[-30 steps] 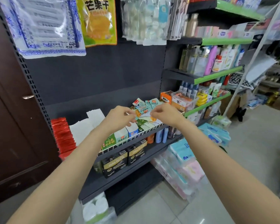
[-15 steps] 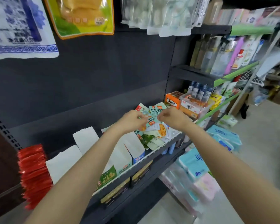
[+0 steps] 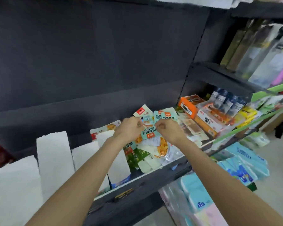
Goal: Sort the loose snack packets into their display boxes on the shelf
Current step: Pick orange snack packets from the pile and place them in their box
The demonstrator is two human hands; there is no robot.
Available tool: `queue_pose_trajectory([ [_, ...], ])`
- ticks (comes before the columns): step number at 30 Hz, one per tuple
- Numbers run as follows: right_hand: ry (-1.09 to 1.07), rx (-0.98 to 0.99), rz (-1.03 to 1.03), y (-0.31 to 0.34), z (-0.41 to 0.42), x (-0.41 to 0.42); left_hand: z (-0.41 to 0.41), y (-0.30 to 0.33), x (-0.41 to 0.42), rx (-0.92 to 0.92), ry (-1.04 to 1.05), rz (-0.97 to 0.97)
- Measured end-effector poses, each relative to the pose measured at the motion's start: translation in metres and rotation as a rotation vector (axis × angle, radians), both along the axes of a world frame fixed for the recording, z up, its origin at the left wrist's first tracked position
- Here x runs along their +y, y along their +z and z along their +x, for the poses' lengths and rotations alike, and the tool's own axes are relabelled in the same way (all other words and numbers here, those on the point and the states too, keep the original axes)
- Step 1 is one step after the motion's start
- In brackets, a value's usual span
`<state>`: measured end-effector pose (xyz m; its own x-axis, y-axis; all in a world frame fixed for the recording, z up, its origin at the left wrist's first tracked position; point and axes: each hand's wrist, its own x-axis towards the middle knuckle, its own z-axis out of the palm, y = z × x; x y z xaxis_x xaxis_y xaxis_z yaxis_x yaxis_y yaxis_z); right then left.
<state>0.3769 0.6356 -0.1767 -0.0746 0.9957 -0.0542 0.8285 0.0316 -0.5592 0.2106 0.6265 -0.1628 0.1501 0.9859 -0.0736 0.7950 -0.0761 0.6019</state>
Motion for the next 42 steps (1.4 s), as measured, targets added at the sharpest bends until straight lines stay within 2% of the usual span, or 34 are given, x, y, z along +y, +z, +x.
queue_pose_trajectory([
  [8,0.083,-0.055,0.056,-0.066,0.010,0.054,0.040,-0.059,0.045,0.073,0.064,-0.020],
  [14,0.067,-0.080,0.079,-0.109,0.014,0.076,0.060,-0.095,0.056,0.232,-0.036,-0.073],
  [16,0.052,-0.026,0.117,-0.124,0.015,0.080,0.065,-0.102,0.055,0.332,-0.082,-0.091],
  [19,0.023,0.104,0.293,-0.137,0.015,0.080,0.070,-0.113,0.048,0.404,-0.094,0.003],
  [22,-0.039,0.087,0.514,-0.136,0.016,0.064,0.077,-0.120,0.029,0.315,-0.036,0.148],
  [23,-0.056,0.139,0.557,-0.133,0.016,0.057,0.080,-0.122,0.020,0.254,-0.016,0.191],
  [26,-0.031,0.421,0.614,-0.117,0.020,0.027,0.087,-0.120,-0.013,0.067,0.012,0.307],
  [31,0.023,0.731,0.757,-0.090,0.023,-0.048,0.066,-0.109,-0.071,-0.115,0.131,0.597],
  [33,0.073,0.818,0.721,-0.085,0.021,-0.075,0.050,-0.107,-0.100,-0.129,0.252,0.759],
  [35,0.159,0.818,0.635,-0.085,0.013,-0.096,0.031,-0.106,-0.128,-0.172,0.355,0.864],
  [37,0.269,0.830,0.557,-0.086,0.003,-0.116,0.009,-0.105,-0.153,-0.241,0.401,0.869],
  [40,0.384,0.948,0.472,-0.087,-0.012,-0.142,-0.030,-0.109,-0.183,-0.255,0.470,0.785],
  [42,0.433,0.969,0.416,-0.085,-0.022,-0.157,-0.053,-0.112,-0.201,-0.332,0.485,0.735],
])
